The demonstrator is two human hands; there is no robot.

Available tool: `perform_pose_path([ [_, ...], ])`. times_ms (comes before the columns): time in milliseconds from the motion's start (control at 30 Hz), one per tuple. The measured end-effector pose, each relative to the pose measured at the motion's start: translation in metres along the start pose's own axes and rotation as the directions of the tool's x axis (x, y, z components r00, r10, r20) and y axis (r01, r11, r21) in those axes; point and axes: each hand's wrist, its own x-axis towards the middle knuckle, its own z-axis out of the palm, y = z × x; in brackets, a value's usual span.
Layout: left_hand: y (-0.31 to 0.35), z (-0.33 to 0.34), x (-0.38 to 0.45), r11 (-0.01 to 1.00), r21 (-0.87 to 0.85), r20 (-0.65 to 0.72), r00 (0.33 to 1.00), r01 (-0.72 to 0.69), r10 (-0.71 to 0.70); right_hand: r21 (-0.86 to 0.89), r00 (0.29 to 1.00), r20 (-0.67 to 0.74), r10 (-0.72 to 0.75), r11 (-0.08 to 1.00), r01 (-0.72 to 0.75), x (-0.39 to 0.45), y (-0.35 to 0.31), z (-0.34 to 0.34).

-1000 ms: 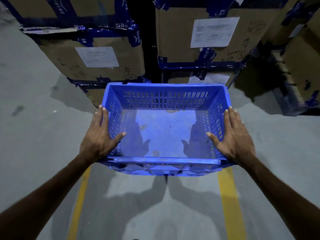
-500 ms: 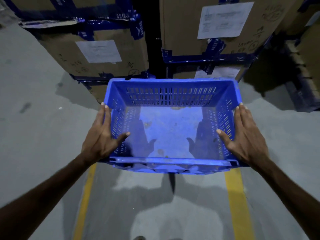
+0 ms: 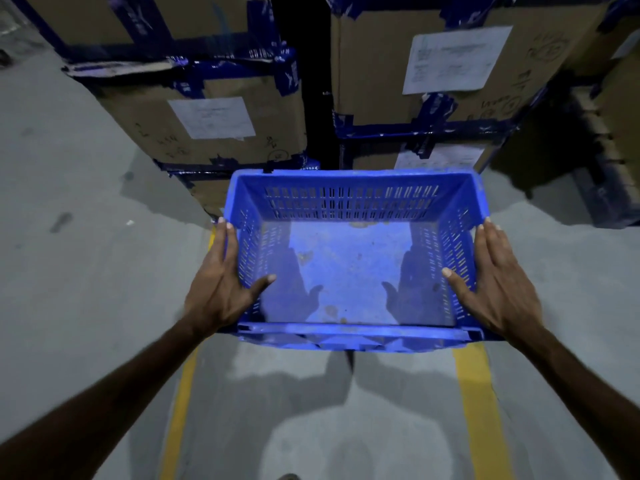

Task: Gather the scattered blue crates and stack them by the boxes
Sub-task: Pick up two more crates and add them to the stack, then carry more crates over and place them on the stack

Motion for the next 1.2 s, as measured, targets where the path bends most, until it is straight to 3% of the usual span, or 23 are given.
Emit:
perform_pose_path([
  [167,0.006,-0.015,0.002,0.997,0.045,0.145,0.987,0.058,-0.064,-0.023,0.987,0.158,0.029,0.999,-0.026,0.000,-0.007,-0.020],
  [333,0.028,-0.064,0.003,0.978,0.163,0.287,0.942,0.129,-0.172,-0.037,0.930,0.339,0.140,0.990,-0.135,0.007,-0.026,-0.080],
  [667,0.109,-0.210,-0.061,0.983,0.181,0.338,0.940,-0.026,-0.038,0.219,0.944,0.282,0.168,0.947,-0.234,-0.096,-0.103,-0.234],
  [833,0.134,-0.248,-0.112,0.958,0.205,0.383,0.917,-0.202,0.111,0.258,0.909,0.240,0.342,0.880,-0.399,-0.171,-0.109,-0.268],
  [1200,0.236,-0.266,-0.181,0.907,-0.133,0.328,0.846,-0.399,0.420,0.421,0.768,0.008,0.641,0.694,-0.584,-0.358,-0.108,-0.325],
])
